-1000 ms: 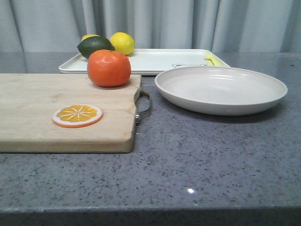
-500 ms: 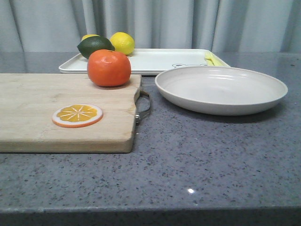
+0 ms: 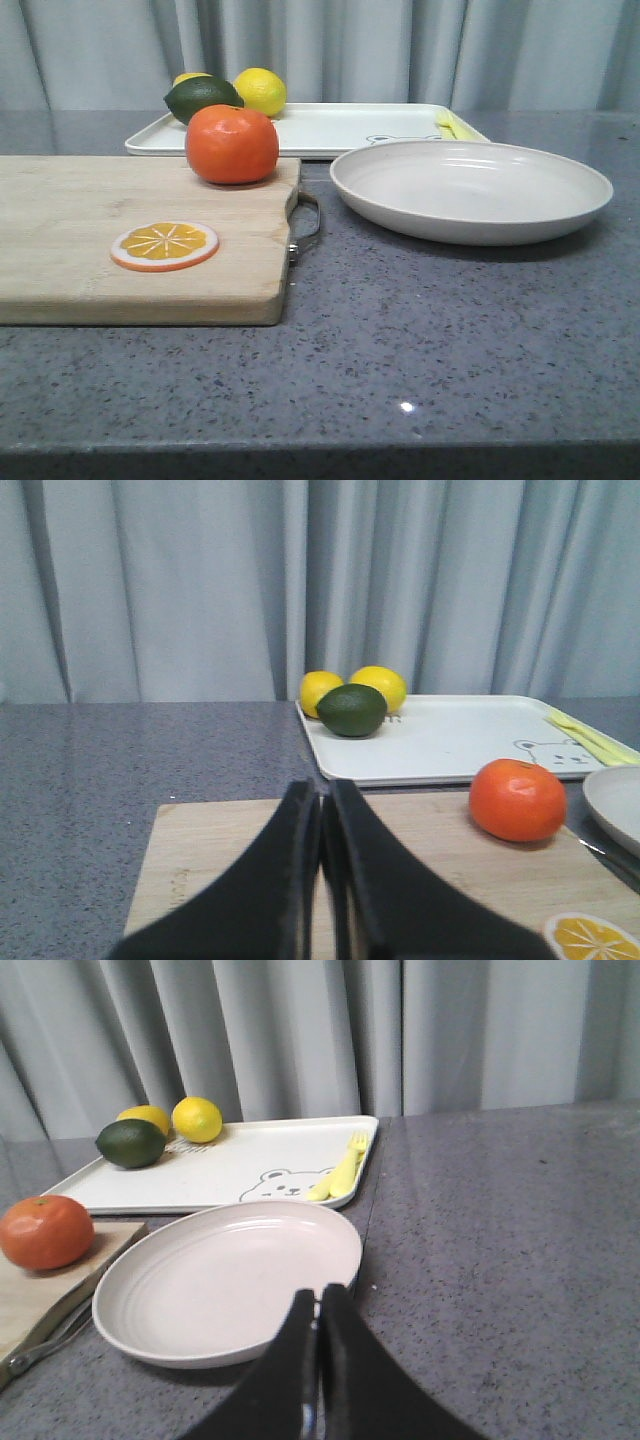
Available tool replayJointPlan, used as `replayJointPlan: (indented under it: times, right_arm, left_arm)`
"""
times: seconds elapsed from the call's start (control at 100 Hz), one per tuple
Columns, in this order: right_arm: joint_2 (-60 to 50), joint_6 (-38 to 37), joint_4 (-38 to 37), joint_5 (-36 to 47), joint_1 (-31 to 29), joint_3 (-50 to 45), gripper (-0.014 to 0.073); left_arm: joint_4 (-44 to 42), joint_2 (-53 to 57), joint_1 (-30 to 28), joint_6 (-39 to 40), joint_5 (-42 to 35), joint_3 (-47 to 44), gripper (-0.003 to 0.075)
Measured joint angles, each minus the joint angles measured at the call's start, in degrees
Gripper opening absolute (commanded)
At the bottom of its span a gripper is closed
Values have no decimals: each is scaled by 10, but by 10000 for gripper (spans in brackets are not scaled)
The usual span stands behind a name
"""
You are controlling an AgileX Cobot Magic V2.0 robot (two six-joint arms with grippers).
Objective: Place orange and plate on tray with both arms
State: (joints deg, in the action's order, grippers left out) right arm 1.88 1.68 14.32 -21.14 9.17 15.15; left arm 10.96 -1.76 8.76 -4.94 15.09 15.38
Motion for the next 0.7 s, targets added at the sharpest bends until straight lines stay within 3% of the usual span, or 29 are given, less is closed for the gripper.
replayJointPlan:
  times: [0.29, 0.45, 0.7]
  right_arm:
    - [125, 0, 0, -158, 0, 176, -68]
    - [170, 0, 4, -193, 0, 241, -68]
    - [176, 0, 10, -204, 0, 247, -63]
  left_arm:
    - [21, -144, 44, 0, 173, 169, -19]
    - [29, -210, 57, 0, 202, 222, -19]
    - [30, -246, 58, 0, 208, 233, -18]
